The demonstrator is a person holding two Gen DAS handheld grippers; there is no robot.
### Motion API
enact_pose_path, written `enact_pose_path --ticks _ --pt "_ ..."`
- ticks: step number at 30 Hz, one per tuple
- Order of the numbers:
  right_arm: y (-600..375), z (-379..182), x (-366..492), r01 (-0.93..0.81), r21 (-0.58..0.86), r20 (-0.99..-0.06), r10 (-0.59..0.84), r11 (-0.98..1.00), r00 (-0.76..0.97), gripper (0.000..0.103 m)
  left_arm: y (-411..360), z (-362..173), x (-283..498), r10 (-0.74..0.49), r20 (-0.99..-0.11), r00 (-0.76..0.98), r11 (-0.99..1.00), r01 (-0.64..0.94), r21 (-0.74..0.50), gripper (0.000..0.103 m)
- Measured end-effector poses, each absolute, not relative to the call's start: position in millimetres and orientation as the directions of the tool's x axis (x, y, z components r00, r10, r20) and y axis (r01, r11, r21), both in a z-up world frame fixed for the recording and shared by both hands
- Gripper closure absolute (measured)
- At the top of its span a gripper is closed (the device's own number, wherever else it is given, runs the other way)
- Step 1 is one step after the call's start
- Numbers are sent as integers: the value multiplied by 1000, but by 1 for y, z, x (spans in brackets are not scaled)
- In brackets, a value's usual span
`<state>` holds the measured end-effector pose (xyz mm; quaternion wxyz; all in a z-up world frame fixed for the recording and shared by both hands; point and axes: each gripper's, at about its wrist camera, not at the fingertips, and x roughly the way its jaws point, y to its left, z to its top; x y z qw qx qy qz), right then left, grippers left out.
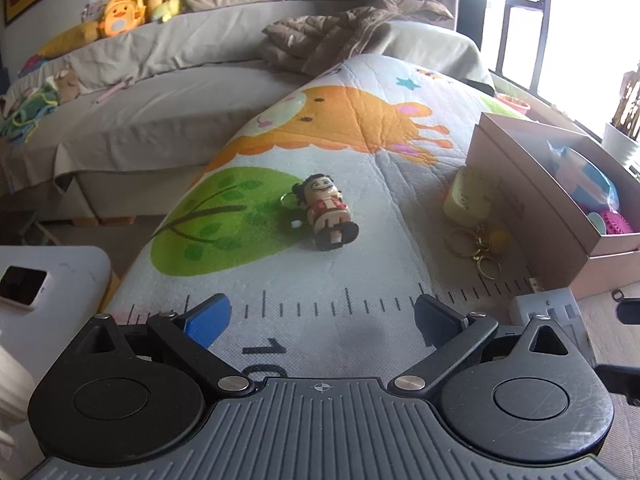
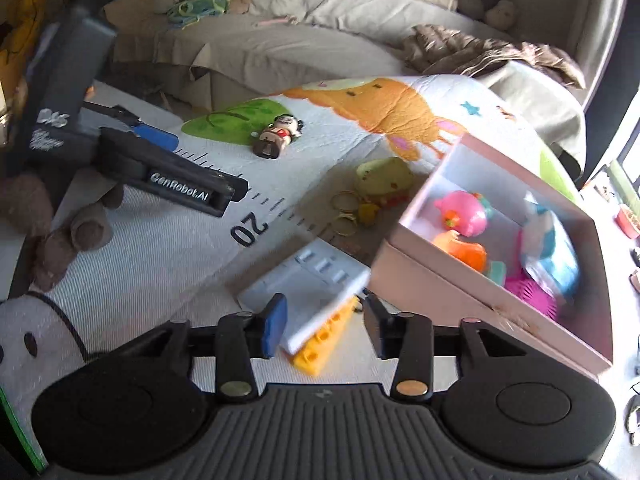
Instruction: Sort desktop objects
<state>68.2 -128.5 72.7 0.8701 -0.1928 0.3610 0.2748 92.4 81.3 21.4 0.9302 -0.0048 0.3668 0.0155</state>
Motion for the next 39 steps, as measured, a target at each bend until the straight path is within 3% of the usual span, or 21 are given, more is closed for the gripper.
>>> enact_pose_path --ticks 2,9,11,14,16,22,29,34,39 --pt "-145 76 63 -592 -109 -713 353 798 606 41 78 21 107 29 -684 729 1000 -29 12 2" --pt "-202 75 63 -429 -28 -683 297 903 668 30 80 10 171 121 -704 700 991 -124 48 2" --pt "-213 68 65 -388 -12 -689 274 921 671 29 82 8 177 121 -701 703 990 -135 36 8" --pt "-230 56 69 -331 31 -699 257 943 667 28 81 10 172 118 -684 720 991 -125 39 31" --pt "-238 48 72 -292 63 -705 250 954 664 27 79 12 166 112 -677 728 993 -106 50 55" --pt "-246 35 75 -243 131 -702 263 961 662 23 65 15 142 71 -668 741 997 -25 78 55" --pt "-244 33 70 -247 132 -689 268 960 673 20 31 14 87 -97 -677 730 987 158 28 55" --pt "-242 38 64 -262 126 -677 276 957 683 18 4 10 55 -175 -666 725 963 267 38 33" --pt "-241 44 59 -274 132 -660 291 952 693 17 -18 6 28 -275 -669 691 916 400 37 20"
